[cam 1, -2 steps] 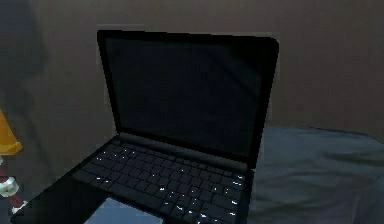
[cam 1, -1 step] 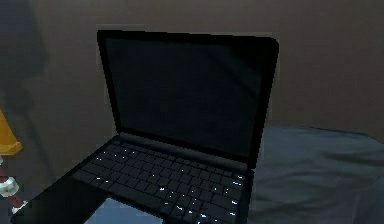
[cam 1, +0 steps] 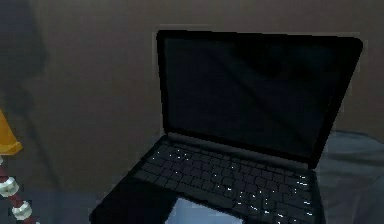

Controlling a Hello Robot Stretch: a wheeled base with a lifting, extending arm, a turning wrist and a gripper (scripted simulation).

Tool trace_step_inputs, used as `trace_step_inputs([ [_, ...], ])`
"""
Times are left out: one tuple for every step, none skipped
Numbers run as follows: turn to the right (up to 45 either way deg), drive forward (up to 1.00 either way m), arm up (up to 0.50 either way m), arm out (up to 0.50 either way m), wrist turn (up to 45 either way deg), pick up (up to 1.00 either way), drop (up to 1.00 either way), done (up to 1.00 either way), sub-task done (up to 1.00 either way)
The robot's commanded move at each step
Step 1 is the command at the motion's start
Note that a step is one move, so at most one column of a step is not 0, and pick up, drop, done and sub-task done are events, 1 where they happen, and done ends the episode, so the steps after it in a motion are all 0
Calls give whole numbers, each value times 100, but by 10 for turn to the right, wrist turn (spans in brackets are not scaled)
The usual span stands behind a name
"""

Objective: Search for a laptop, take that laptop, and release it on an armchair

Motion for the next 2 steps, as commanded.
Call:
trace_step_inputs([
  [0, 0, 0, 0, 390, 0, 0, 0, 0],
  [0, 0, -34, 0, 0, 0, 0, 0, 0],
])
